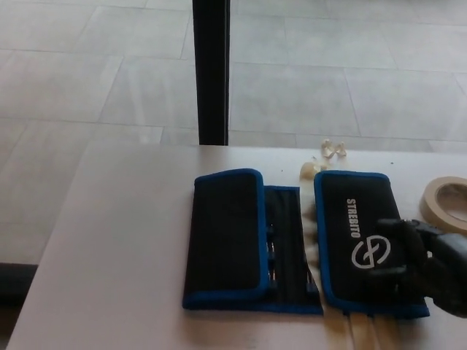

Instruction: The robot uses its right hand to lift an edge of the toolkit kept in middle of the desk and make one fold in it

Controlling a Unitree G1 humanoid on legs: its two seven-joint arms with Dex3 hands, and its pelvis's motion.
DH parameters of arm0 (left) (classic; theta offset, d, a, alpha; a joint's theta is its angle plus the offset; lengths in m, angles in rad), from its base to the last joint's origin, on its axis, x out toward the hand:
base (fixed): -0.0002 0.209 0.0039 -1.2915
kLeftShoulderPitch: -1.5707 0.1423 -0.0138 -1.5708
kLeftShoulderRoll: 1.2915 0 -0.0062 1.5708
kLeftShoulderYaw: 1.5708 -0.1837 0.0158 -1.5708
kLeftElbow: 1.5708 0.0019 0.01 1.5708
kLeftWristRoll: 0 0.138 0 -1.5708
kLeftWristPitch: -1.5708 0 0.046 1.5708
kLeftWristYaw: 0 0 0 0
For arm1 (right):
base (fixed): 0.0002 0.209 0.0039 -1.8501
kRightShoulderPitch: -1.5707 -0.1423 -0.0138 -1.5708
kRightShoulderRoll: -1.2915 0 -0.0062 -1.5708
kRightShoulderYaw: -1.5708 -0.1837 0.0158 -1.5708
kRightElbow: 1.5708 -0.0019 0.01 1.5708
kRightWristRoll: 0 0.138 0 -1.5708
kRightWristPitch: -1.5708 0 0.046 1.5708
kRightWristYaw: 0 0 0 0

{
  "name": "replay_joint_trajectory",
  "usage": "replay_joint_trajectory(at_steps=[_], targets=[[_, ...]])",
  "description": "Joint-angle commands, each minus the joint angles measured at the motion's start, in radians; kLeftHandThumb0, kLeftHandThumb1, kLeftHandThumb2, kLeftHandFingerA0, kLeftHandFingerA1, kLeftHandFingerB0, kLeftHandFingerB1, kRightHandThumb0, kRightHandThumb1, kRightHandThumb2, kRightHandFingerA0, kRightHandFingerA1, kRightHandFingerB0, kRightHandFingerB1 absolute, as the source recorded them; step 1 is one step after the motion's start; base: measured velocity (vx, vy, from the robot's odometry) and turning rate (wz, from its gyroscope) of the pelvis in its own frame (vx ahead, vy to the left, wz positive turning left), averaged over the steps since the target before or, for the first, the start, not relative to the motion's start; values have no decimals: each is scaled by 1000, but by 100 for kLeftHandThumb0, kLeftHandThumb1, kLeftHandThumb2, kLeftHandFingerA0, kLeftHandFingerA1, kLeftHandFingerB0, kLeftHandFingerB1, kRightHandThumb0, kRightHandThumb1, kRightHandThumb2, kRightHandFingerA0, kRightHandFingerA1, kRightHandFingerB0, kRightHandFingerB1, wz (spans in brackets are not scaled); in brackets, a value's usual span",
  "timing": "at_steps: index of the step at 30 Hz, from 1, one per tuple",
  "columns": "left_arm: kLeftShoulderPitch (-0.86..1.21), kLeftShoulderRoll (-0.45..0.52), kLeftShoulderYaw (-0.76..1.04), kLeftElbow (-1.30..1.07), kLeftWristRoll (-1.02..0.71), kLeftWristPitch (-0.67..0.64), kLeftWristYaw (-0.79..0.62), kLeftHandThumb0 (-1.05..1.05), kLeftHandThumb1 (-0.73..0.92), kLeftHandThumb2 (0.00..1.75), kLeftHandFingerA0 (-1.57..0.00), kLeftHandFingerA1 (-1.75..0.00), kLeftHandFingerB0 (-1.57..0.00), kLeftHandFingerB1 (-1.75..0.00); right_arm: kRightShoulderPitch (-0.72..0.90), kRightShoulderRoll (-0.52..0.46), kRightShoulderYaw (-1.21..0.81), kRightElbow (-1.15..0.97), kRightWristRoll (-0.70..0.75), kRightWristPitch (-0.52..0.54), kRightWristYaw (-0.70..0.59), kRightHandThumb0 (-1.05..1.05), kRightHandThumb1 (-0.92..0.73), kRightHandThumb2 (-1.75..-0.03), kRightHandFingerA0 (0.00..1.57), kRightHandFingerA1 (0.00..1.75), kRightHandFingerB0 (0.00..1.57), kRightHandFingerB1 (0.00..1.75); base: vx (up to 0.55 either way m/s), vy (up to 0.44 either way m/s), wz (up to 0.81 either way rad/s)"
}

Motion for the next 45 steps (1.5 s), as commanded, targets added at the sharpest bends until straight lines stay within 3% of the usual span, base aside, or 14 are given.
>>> replay_joint_trajectory(at_steps=[1,4,6,15,20,22,23,25,33,41,42,43,44,45], targets=[[10,21,3,2,-7,22,8,-51,75,63,-61,-67,-48,-54,-61,-54,-210,-182,251,304,55,-52,-81,-64,42,53,30,42,-11,-7,8],[13,25,7,6,-10,24,9,-50,75,62,-61,-65,-47,-51,-99,-110,-343,-190,334,362,73,-56,-66,-99,49,64,31,54,-17,-8,10],[14,26,8,5,-10,25,10,-50,75,62,-62,-67,-48,-53,-107,-121,-375,-192,341,378,74,-55,-83,-64,59,58,35,42,-11,-4,4],[34,32,5,2,-7,13,-8,-51,77,63,-57,-63,-45,-51,-152,-317,-756,81,324,335,10,-49,-85,-65,62,67,47,43,0,0,0],[34,38,8,5,-8,12,1,-51,76,63,-62,-65,-48,-52,-96,-377,-975,345,298,79,-40,-58,-71,-62,81,72,59,51,0,0,0],[46,39,13,3,-13,13,-1,-51,76,63,-61,-65,-48,-53,-85,-380,-1018,394,296,31,-58,-59,-56,-100,81,82,57,67,0,0,0],[51,40,15,3,-15,9,-6,-51,77,63,-62,-65,-48,-53,-81,-377,-1047,419,295,4,-80,-63,-72,-61,81,82,61,60,0,0,0],[57,38,19,2,-19,2,-11,-51,78,63,-62,-66,-48,-54,-71,-351,-1138,463,270,-96,-225,-67,-71,-61,88,79,64,67,0,0,0],[55,27,22,1,-25,7,-18,-51,78,63,-57,-66,-43,-53,43,-324,-1370,781,353,-381,-301,-70,-91,-64,72,115,14,86,0,0,0],[54,18,25,3,-29,7,-9,-51,76,63,-59,-68,-46,-54,96,-237,-1399,834,323,-438,-327,-69,-91,-68,66,126,14,84,0,0,0],[52,18,26,3,-30,8,-7,-51,76,63,-60,-70,-46,-55,98,-244,-1407,871,332,-449,-320,-66,-68,-113,81,109,11,65,0,0,0],[52,16,27,4,-31,11,-3,-51,77,63,-60,-69,-46,-54,98,-255,-1407,914,334,-461,-317,-72,-87,-64,83,123,16,85,0,0,0],[53,15,28,4,-32,8,-5,-51,77,63,-60,-69,-46,-54,97,-264,-1402,946,329,-474,-321,-72,-87,-64,83,123,16,85,0,0,0],[53,14,29,3,-33,9,-3,-52,77,63,-60,-70,-46,-55,94,-263,-1403,957,331,-468,-315,-68,-66,-112,81,107,10,65,0,0,0]])
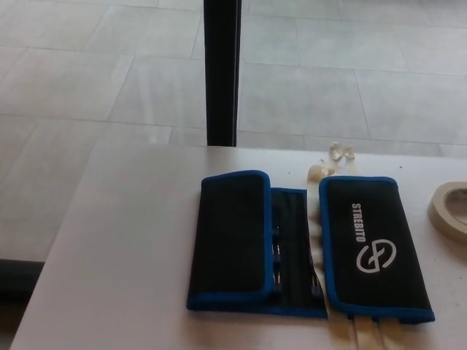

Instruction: The robot uses its right hand to lift an edge of the toolkit kept in middle of the desk and make one fold in it

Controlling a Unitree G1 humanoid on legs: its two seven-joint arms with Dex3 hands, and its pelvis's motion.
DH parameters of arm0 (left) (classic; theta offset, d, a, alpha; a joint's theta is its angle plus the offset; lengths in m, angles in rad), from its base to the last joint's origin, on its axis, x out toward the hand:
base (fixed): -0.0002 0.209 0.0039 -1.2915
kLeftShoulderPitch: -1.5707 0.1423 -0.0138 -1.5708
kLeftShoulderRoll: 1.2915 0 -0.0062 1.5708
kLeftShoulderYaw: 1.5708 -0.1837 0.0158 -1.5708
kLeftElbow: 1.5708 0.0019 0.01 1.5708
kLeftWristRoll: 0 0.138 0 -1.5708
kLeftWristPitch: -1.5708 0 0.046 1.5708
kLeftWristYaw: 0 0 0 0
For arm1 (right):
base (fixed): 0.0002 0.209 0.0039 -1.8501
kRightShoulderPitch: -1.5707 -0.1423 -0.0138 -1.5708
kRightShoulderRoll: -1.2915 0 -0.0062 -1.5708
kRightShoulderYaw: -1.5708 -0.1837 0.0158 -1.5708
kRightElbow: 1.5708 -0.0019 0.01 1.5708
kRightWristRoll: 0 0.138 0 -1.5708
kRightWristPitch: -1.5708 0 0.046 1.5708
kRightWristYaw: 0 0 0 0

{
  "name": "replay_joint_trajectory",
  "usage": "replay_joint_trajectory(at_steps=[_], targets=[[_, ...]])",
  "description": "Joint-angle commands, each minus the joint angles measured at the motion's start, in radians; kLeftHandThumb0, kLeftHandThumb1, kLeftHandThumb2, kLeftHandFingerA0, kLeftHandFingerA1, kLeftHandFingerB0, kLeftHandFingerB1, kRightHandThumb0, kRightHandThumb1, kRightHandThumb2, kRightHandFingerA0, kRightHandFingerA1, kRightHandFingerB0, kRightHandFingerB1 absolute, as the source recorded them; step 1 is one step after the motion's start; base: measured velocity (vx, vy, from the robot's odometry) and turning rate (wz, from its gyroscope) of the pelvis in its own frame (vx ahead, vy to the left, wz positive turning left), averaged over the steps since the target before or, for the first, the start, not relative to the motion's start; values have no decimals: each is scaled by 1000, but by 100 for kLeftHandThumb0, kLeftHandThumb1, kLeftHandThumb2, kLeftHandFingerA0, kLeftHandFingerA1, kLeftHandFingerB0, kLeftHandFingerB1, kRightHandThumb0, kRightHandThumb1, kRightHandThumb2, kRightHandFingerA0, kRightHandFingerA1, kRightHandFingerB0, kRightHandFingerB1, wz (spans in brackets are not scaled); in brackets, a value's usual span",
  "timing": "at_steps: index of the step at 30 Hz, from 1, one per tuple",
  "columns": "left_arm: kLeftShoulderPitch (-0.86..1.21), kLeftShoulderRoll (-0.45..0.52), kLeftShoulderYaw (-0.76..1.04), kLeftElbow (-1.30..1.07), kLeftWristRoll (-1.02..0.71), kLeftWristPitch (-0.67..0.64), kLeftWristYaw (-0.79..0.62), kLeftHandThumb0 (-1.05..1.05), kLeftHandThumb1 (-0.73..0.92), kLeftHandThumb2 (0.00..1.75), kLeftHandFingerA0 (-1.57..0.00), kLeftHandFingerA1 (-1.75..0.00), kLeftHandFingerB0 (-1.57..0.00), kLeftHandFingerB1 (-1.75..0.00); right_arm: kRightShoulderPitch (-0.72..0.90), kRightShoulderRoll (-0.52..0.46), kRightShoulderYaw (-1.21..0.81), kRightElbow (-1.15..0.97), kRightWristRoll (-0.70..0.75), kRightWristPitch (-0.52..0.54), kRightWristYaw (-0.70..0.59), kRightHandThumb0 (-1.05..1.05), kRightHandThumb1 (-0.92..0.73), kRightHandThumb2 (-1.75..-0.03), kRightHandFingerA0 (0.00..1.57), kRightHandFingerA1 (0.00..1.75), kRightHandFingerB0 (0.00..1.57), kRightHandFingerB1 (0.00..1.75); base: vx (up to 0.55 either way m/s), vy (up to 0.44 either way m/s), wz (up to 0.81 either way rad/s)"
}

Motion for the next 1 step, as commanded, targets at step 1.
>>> replay_joint_trajectory(at_steps=[1], targets=[[23,14,31,1,-35,8,-6,-51,77,63,-59,-69,-46,-55,47,24,-199,295,108,-416,-208,-73,-90,-67,68,126,5,80,0,0,0]])
